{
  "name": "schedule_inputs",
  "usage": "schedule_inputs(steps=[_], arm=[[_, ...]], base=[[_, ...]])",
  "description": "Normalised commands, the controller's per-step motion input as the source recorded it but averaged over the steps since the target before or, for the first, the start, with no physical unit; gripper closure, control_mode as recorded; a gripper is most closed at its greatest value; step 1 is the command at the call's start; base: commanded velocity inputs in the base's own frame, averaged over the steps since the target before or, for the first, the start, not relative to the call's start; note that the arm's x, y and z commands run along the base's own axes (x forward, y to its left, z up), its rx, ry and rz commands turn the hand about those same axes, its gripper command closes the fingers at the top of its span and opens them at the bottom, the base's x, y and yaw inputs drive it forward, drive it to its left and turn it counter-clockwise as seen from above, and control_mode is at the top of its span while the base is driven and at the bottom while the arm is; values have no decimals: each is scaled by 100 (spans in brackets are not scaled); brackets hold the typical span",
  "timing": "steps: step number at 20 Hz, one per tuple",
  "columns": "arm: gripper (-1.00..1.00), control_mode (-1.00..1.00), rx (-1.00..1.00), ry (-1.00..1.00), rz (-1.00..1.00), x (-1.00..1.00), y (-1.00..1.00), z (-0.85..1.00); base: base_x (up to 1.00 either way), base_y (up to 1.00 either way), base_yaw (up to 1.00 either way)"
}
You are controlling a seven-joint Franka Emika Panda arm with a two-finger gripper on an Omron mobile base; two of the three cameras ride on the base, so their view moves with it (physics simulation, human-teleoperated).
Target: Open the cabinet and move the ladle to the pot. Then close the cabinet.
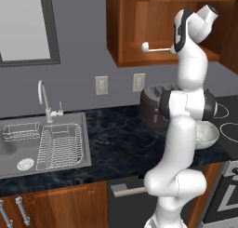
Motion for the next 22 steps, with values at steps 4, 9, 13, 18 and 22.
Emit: schedule_inputs(steps=[4, 9, 13, 18, 22], arm=[[-100, -100, 12, 3, 8, 24, 0, -34], [-100, -100, 3, 12, 6, 25, 0, -24], [-100, -100, 0, 18, 6, 26, 0, -30], [-100, -100, 0, 17, 9, 23, 0, -41], [-100, -100, 0, 4, 14, 2, 0, -51]], base=[[0, 0, 0], [0, 0, 0], [0, 0, 0], [0, 0, 0], [0, 0, 0]])
